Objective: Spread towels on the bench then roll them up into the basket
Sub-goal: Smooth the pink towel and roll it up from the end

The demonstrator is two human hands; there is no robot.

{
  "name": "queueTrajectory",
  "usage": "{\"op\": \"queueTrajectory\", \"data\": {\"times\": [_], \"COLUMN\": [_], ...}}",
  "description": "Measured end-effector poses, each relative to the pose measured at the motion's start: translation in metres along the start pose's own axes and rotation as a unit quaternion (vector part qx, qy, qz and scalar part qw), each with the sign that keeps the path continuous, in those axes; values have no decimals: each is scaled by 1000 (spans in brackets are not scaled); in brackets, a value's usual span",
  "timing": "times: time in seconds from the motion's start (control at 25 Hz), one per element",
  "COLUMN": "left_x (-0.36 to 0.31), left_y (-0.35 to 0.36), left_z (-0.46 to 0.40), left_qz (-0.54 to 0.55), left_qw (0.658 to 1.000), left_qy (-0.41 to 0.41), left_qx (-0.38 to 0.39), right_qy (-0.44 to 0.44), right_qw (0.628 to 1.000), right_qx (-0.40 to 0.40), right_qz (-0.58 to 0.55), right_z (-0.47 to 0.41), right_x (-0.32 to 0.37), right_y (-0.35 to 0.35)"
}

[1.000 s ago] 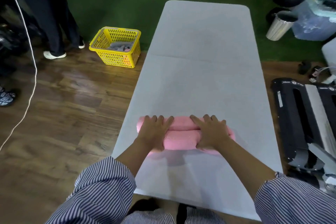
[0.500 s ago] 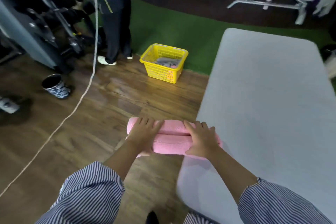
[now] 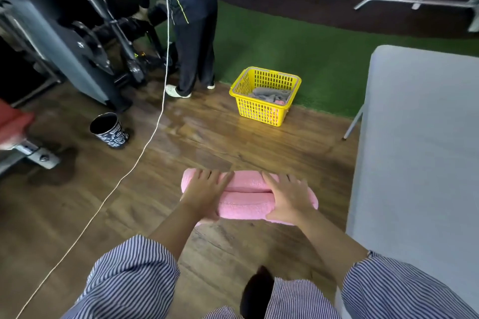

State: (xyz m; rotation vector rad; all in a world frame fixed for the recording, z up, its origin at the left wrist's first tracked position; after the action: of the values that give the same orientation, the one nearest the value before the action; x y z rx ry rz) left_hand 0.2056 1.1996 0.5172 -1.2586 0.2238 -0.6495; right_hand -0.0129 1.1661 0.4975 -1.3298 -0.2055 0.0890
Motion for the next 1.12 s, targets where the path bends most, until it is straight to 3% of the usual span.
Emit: {"op": "queueTrajectory", "data": {"times": [0.24,0.72,1.12], "left_x": [84,272,440], "left_y": [6,10,17], "left_z": [-93,-282,-471], "left_qz": [3,63,67], "left_qw": [999,997,986], "left_qy": [21,43,153], "left_qx": [32,-5,-6], "right_qy": [25,38,162], "right_qw": [999,997,982], "right_qx": [30,67,91], "right_qz": [-5,11,11], "right_z": [-116,-369,-567], "right_x": [-1,6,5], "right_y": [-1,-54,-76]}}
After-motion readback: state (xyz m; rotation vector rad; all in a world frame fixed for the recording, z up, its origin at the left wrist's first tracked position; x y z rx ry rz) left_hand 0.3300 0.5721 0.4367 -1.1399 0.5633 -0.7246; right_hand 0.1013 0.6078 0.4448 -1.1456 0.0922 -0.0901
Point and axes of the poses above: each hand's wrist, its own z-axis away from the middle knuckle, its own y-axis out of the palm, x = y × z, the point moved 2 cm from there along -z, towards the middle knuckle, and after that the axes turned 15 degrees about y, right-handed, at the moved point
